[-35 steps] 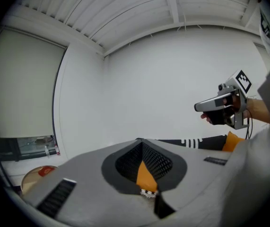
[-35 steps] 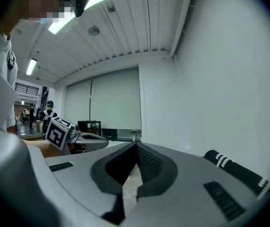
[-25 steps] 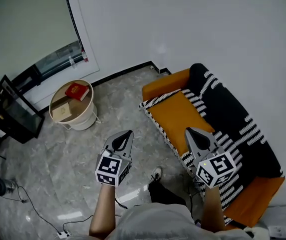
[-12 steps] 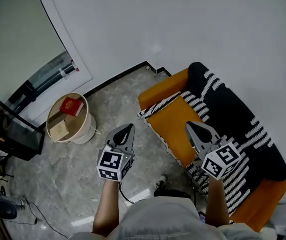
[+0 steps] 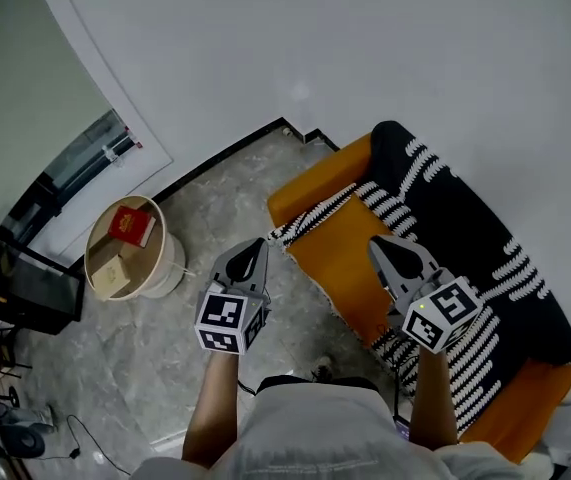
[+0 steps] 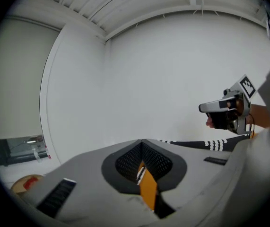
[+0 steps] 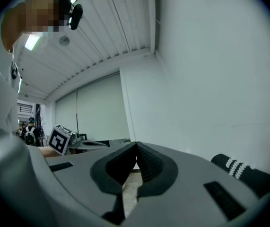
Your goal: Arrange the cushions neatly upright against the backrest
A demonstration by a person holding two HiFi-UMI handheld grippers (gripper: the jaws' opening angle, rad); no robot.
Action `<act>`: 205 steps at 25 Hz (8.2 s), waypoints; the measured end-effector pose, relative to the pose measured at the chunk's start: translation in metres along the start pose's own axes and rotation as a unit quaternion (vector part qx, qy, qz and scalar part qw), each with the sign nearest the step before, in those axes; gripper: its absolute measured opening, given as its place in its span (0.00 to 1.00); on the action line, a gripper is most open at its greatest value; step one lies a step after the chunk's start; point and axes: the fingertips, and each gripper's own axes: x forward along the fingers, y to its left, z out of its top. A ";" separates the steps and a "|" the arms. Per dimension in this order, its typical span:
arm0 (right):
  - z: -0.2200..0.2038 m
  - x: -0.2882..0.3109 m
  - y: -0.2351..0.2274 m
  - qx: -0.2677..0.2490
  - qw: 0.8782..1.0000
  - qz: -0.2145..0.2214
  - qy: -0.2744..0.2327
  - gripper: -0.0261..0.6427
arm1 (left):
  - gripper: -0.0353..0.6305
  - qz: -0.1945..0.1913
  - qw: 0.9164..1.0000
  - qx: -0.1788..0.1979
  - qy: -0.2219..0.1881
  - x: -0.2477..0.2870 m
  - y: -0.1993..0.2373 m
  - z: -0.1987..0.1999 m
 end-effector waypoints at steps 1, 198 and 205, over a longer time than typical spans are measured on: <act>-0.003 0.003 -0.002 -0.006 1.000 -0.003 0.005 0.04 | 0.04 -0.004 1.000 -0.011 0.003 0.006 0.002 -0.003; -0.457 -0.197 -0.194 0.342 0.651 -0.516 0.439 0.09 | 0.14 -0.268 0.845 0.121 0.447 0.382 -0.011 -0.364; -0.458 -0.197 -0.213 0.382 0.663 -0.462 0.448 0.09 | 0.14 -0.283 0.835 0.136 0.452 0.399 -0.022 -0.347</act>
